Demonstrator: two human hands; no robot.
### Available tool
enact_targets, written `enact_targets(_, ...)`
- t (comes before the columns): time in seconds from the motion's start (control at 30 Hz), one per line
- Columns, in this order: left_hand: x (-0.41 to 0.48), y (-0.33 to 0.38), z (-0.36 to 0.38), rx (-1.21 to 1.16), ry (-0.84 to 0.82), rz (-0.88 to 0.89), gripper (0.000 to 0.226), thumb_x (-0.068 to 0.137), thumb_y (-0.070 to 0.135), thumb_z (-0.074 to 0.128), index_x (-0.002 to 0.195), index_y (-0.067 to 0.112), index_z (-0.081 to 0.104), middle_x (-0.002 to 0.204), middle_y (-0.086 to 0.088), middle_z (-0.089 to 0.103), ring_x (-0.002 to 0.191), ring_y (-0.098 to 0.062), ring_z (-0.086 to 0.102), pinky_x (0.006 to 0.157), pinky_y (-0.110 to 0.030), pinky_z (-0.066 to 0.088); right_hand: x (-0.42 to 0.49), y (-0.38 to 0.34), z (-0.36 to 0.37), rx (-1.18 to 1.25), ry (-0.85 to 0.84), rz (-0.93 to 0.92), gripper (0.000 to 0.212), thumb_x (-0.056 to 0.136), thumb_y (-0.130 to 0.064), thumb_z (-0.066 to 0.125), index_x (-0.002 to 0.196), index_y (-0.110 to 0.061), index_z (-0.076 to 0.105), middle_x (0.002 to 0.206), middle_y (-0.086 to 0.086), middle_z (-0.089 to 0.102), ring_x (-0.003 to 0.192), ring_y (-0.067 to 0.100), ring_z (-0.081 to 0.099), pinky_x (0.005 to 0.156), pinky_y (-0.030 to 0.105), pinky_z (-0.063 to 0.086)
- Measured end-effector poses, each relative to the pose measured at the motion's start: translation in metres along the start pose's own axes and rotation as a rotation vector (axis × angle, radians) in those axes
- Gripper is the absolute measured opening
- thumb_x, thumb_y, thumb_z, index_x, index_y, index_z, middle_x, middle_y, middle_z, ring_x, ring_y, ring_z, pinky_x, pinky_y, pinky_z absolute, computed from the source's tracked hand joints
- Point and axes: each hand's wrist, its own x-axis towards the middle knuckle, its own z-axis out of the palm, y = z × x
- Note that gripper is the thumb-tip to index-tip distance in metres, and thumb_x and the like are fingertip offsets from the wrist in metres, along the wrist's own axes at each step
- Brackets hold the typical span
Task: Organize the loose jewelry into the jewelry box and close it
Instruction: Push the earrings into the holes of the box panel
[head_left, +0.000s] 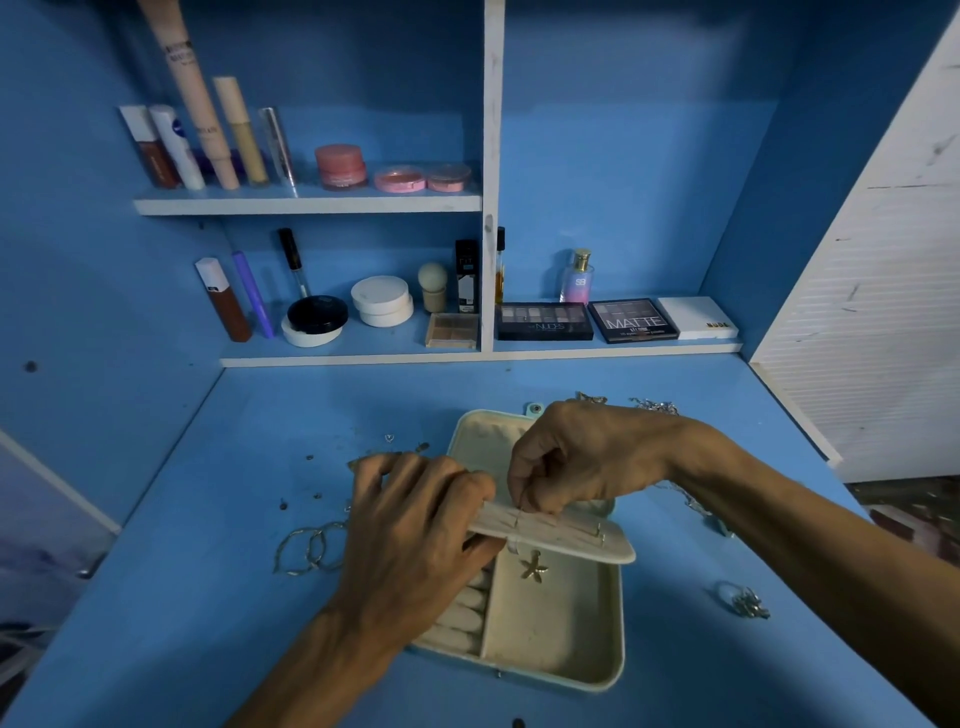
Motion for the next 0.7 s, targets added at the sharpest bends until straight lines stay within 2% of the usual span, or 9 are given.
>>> enact_targets(0.1,0.002,0.000,0.000,-0.008,-0.006,-0.003,0.030,0.084,0.043,0.066,0.097,0.021,0.051,0.080,0.001,0.064,0.079,-0.017,0.055,0.076,-0.036,0.035,0.000,0.006,-0.001,0.039,-0.010,-0.024,0.016,0.087,-0.005,0.067,0.095,-0.016,0.077,0.080,-0.006,0.073,0.070,-0.004,0.062,0.067,0.011,0.046)
enact_targets(0.17,0.006,-0.002,-0.002,-0.028,-0.016,-0.011,0.029,0.086,0.044,0.066,0.097,0.021,0.051,0.080,0.002,0.063,0.076,-0.019,0.057,0.075,-0.036,0.035,-0.001,0.014,-0.002,0.106,0.001,-0.059,0.015,0.089,-0.003,0.069,0.098,-0.012,0.077,0.084,0.002,0.075,0.073,0.004,0.065,0.071,0.015,0.049)
enact_targets(0.23,0.013,-0.006,-0.003,-0.049,-0.047,-0.026,0.035,0.086,0.050,0.066,0.099,0.021,0.053,0.080,0.003,0.063,0.075,-0.019,0.058,0.075,-0.036,0.035,-0.001,0.024,-0.002,0.190,0.034,-0.086,0.016,0.091,-0.001,0.068,0.103,-0.007,0.076,0.090,0.006,0.076,0.078,0.011,0.068,0.076,0.022,0.053)
enact_targets(0.3,0.023,-0.011,-0.002,-0.090,-0.129,-0.080,0.046,0.080,0.059,0.067,0.103,0.023,0.052,0.085,0.005,0.064,0.077,-0.019,0.061,0.076,-0.037,0.038,-0.003,0.033,-0.003,0.269,0.094,-0.087,0.018,0.095,0.001,0.062,0.108,-0.003,0.074,0.093,0.003,0.075,0.081,0.009,0.068,0.076,0.020,0.052)
enact_targets(0.4,0.040,-0.018,0.002,-0.166,-0.267,-0.187,0.057,0.072,0.066,0.066,0.111,0.028,0.051,0.097,0.008,0.063,0.087,-0.018,0.061,0.081,-0.038,0.038,-0.008,0.044,-0.008,0.455,0.198,-0.052,0.023,0.101,0.001,0.050,0.113,0.003,0.069,0.092,0.000,0.074,0.073,-0.002,0.065,0.064,0.011,0.049)
enact_targets(0.43,0.045,-0.020,0.004,-0.178,-0.310,-0.207,0.059,0.071,0.067,0.065,0.113,0.030,0.050,0.101,0.009,0.061,0.090,-0.017,0.060,0.083,-0.037,0.037,-0.009,0.049,-0.010,0.522,0.221,-0.042,0.023,0.102,0.000,0.049,0.114,0.003,0.069,0.095,0.003,0.074,0.075,0.000,0.066,0.064,0.012,0.050)
enact_targets(0.53,0.054,-0.028,0.011,-0.235,-0.440,-0.256,0.070,0.070,0.067,0.073,0.126,0.035,0.046,0.114,0.011,0.053,0.103,-0.014,0.053,0.089,-0.032,0.034,-0.015,0.065,-0.017,0.664,0.296,-0.018,0.024,0.103,-0.009,0.050,0.116,-0.001,0.069,0.103,0.012,0.073,0.090,0.013,0.067,0.077,0.023,0.053)
enact_targets(0.7,0.066,-0.037,0.022,-0.288,-0.626,-0.334,0.093,0.075,0.065,0.076,0.151,0.034,0.032,0.141,0.014,0.042,0.129,-0.012,0.039,0.104,-0.032,0.028,-0.025,0.075,-0.023,0.802,0.413,0.031,0.026,0.103,-0.018,0.051,0.112,-0.002,0.069,0.103,0.012,0.074,0.094,0.019,0.069,0.080,0.025,0.056)
